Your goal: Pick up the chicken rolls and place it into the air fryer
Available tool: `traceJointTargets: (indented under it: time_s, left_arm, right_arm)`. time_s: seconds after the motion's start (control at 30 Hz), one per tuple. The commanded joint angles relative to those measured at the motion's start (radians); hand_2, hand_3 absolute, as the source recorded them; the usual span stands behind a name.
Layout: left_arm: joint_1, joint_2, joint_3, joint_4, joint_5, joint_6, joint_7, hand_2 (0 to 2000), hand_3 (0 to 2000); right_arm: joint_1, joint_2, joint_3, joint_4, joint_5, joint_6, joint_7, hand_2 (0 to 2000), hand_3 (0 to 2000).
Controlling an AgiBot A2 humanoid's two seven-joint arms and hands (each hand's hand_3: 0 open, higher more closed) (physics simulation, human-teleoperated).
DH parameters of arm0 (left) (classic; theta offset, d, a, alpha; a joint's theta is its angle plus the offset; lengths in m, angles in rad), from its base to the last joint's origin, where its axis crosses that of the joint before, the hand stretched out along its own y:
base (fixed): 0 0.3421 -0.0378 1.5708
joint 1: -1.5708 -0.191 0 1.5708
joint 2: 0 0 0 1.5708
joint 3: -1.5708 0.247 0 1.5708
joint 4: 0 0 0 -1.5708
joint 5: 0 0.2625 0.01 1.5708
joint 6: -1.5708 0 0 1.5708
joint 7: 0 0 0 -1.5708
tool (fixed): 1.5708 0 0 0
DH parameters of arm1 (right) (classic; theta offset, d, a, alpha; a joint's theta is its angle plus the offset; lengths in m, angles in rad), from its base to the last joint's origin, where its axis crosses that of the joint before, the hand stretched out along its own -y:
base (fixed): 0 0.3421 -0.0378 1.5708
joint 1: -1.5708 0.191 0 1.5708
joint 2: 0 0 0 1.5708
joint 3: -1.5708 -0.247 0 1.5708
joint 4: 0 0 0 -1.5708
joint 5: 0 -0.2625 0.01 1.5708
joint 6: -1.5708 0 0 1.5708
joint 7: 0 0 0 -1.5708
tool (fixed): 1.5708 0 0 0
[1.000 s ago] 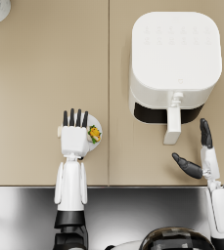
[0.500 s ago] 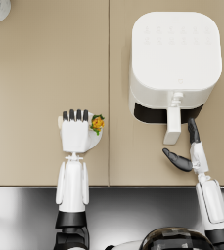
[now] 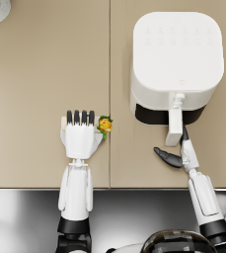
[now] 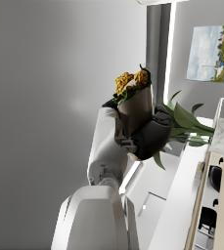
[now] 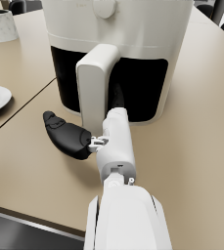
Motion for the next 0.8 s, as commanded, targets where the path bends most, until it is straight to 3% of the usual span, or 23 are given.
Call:
traceJointTargets:
  time_s: [0.03,0.07,0.1,0.23,0.33,0.57,0.8]
  left_arm:
    - [0.021,0.005,-0.009,-0.024,0.000,0.000,0.000,2000,2000]
    - [0.020,0.005,-0.010,-0.030,0.000,0.000,0.000,2000,2000]
    - [0.014,0.005,-0.011,-0.035,0.000,0.000,0.000,2000,2000]
    - [-0.009,0.004,-0.017,-0.051,0.000,0.000,0.000,2000,2000]
    - [-0.031,0.002,-0.014,-0.061,0.000,0.000,0.000,2000,2000]
    - [-0.030,0.009,0.023,-0.114,0.000,-0.001,0.000,2000,2000]
    - [-0.001,0.028,0.075,-0.127,-0.001,-0.001,0.000,2000,2000]
  right_arm:
    - [0.054,-0.023,0.022,-0.040,0.000,-0.001,0.001,0,0]
    - [0.051,-0.025,0.022,-0.031,0.001,-0.010,0.004,1361,327]
    - [0.059,-0.030,0.022,-0.044,0.001,-0.036,0.004,2000,653]
    - [0.075,-0.031,0.051,-0.026,0.002,-0.087,0.000,2000,1960]
    - [0.059,-0.014,0.113,0.047,0.003,-0.070,-0.002,2000,2000]
    - [-0.063,0.137,0.276,0.336,0.007,-0.148,-0.012,2000,2000]
    - [-0.017,0.342,0.558,0.541,0.006,-0.026,0.007,2000,2000]
